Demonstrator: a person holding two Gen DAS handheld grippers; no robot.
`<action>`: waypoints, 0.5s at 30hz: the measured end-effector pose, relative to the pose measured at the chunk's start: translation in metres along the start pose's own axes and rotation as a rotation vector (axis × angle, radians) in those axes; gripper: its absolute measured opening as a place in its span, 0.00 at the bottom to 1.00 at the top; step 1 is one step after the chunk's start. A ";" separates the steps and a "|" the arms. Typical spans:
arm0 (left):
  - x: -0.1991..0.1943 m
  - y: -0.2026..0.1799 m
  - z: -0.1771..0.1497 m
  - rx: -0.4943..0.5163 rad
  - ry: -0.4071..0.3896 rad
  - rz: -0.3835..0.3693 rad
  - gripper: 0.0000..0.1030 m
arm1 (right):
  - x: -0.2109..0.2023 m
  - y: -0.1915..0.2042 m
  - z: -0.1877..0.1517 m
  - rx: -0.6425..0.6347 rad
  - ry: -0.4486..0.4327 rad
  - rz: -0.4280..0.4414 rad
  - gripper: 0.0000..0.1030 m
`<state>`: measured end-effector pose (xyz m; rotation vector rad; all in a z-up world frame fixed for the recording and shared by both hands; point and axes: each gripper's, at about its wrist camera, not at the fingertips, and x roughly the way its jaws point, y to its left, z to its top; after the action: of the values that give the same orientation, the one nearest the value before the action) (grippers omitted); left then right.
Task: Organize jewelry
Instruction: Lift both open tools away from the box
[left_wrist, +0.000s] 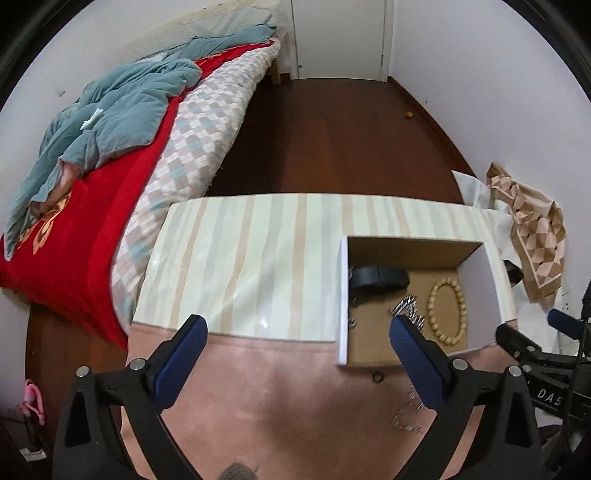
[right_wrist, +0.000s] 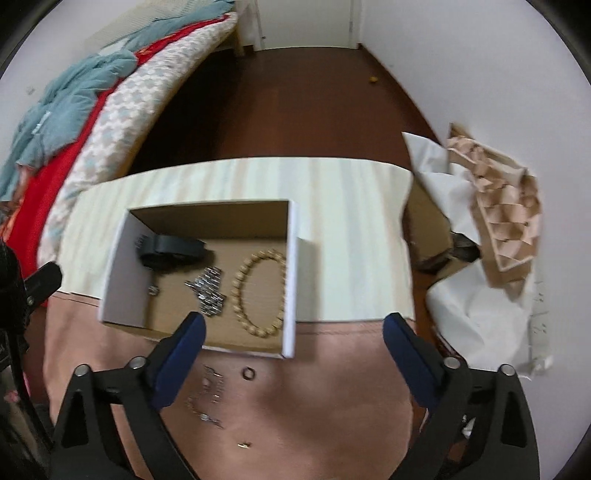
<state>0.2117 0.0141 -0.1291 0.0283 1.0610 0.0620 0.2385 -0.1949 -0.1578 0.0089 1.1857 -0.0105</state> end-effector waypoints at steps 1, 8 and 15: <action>-0.001 0.000 -0.004 0.001 -0.004 0.006 0.98 | -0.001 -0.002 -0.003 0.002 -0.001 -0.009 0.96; -0.023 -0.002 -0.014 0.007 -0.038 0.021 0.98 | -0.015 0.000 -0.022 -0.002 -0.040 -0.056 0.99; -0.057 -0.006 -0.022 0.014 -0.093 0.022 0.98 | -0.059 0.004 -0.032 0.002 -0.122 -0.060 0.99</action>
<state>0.1652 0.0040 -0.0902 0.0546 0.9677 0.0724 0.1868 -0.1906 -0.1154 -0.0255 1.0636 -0.0640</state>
